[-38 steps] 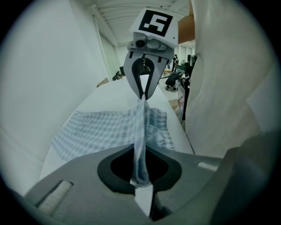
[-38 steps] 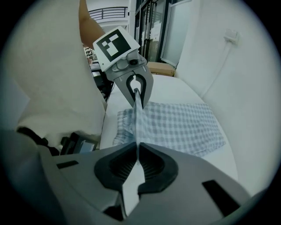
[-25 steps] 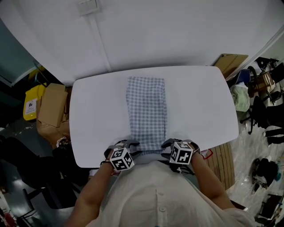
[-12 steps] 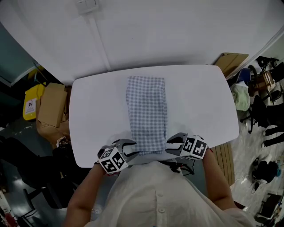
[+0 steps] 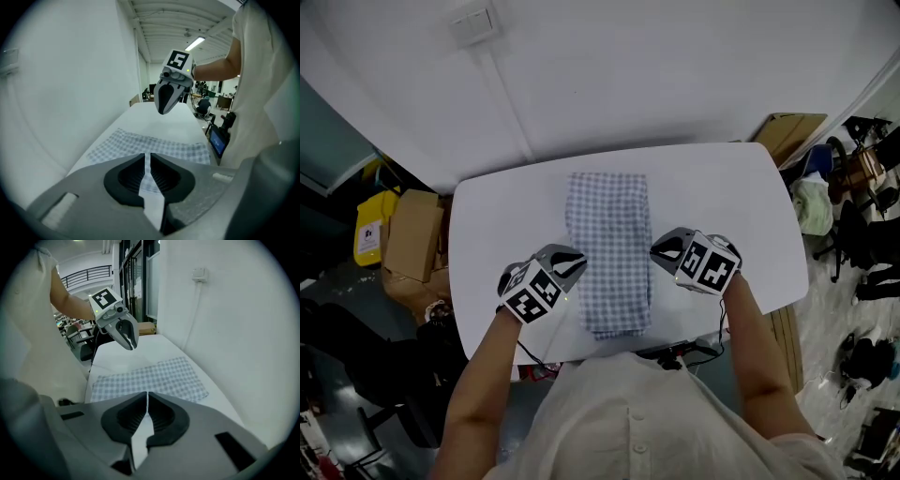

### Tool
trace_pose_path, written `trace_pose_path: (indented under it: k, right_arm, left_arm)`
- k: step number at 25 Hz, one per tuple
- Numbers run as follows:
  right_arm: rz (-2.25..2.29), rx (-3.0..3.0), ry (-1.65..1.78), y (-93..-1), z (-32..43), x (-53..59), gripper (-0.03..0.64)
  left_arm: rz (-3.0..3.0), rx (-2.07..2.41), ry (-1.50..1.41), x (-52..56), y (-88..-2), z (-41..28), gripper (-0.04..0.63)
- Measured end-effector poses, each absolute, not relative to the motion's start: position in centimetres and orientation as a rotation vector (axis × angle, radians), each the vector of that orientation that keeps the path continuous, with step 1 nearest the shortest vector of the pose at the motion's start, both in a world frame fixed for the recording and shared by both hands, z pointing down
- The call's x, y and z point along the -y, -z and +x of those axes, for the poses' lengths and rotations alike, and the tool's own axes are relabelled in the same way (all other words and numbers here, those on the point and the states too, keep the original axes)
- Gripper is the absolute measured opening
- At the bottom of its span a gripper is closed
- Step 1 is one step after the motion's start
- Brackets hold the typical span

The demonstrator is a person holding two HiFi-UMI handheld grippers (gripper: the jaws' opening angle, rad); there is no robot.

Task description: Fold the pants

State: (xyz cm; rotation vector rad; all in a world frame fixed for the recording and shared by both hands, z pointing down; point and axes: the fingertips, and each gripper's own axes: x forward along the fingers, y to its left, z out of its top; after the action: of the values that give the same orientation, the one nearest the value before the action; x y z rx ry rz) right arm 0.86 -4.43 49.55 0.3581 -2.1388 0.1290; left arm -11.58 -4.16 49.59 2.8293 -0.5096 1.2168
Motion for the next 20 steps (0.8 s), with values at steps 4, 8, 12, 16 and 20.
trace_pose_path:
  k: [4, 8, 12, 16, 20]
  right_arm:
    - [0.39, 2.132, -0.089, -49.3, 1.0, 7.8, 0.017]
    - [0.395, 2.119, -0.044, -49.2, 0.9, 11.0, 0.017]
    - [0.408, 2.113, -0.039, -49.1, 0.9, 14.8, 0.017]
    - [0.42, 2.11, -0.08, -49.4, 1.1, 18.2, 0.017]
    - [0.422, 2.112, -0.086, -50.2, 0.9, 21.1, 0.017]
  left_arm:
    - [2.791, 0.582, -1.284, 7.8, -49.6, -12.3, 0.029]
    - [2.77, 0.612, -1.351, 11.0, -49.7, -12.7, 0.02]
    - [2.749, 0.595, -1.402, 14.3, -49.7, -12.8, 0.02]
    - [2.735, 0.568, -1.437, 17.5, -49.9, -12.5, 0.021]
    - [2.712, 0.573, -1.458, 20.6, -50.4, -12.5, 0.021]
